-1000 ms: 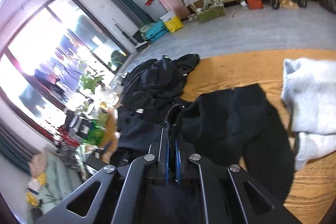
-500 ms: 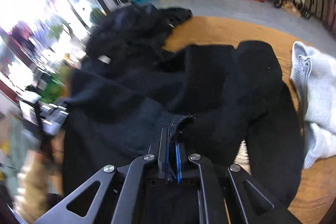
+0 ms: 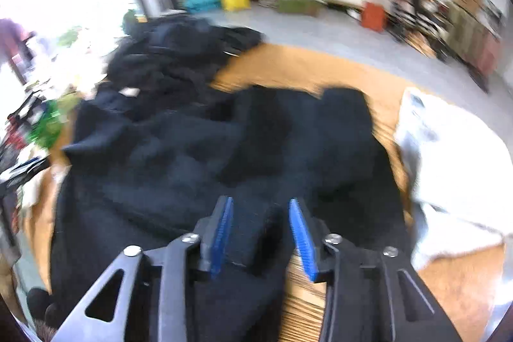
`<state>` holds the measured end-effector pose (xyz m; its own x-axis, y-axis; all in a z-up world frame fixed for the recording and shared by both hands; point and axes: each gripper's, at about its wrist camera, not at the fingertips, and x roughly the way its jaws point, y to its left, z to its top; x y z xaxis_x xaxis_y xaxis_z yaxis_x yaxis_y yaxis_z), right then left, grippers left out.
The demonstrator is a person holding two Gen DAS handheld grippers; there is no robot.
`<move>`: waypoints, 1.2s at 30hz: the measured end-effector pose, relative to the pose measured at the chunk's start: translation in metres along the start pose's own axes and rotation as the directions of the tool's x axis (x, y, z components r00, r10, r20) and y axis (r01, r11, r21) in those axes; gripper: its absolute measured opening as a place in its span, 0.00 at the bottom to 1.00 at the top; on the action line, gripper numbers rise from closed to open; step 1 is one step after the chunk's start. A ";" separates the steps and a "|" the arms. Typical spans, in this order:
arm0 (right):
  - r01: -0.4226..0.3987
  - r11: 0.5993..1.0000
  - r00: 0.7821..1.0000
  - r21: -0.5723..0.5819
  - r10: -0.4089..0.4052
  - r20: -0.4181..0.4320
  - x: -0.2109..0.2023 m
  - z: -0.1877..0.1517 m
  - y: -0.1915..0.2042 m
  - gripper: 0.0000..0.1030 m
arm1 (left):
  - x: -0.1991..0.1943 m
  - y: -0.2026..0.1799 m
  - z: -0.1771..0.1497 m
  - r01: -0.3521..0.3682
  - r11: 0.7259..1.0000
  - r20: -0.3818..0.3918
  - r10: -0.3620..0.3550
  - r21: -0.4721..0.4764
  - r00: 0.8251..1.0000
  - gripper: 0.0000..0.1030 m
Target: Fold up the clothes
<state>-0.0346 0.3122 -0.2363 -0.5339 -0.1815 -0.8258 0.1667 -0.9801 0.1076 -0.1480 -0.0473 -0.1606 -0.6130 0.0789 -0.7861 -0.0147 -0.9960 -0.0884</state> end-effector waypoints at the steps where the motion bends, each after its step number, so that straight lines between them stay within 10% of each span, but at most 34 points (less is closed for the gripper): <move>1: -0.067 0.997 0.998 -0.034 0.067 -0.007 0.005 0.002 0.019 0.35 | 0.004 -0.007 0.005 0.023 1.000 0.002 -0.023 -0.009 1.000 0.76; 6: -0.219 0.960 0.975 -0.177 0.207 -0.082 0.050 -0.001 0.107 0.35 | 0.038 -0.022 0.025 -0.077 0.997 -0.066 0.076 -0.020 0.995 0.74; 11: -0.146 0.932 0.989 -0.333 0.131 -0.066 0.085 -0.011 0.165 0.33 | 0.070 -0.012 0.034 -0.060 0.995 -0.170 0.046 -0.077 0.984 0.66; 23: -0.183 0.898 0.979 -0.400 0.128 -0.160 0.099 -0.016 0.157 0.00 | 0.097 -0.003 0.049 -0.039 0.994 -0.292 0.008 -0.098 0.956 0.68; 36: -0.146 0.967 0.983 -0.209 0.117 -0.145 0.114 0.010 0.139 0.29 | 0.035 -0.041 0.001 -0.213 0.954 -0.088 0.235 0.209 0.968 0.68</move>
<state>-0.0805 0.1545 -0.3105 -0.3850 -0.2811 -0.8791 0.4120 -0.9046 0.1088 -0.1693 -0.0038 -0.1840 -0.5269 -0.1543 -0.8358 -0.0490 -0.9762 0.2111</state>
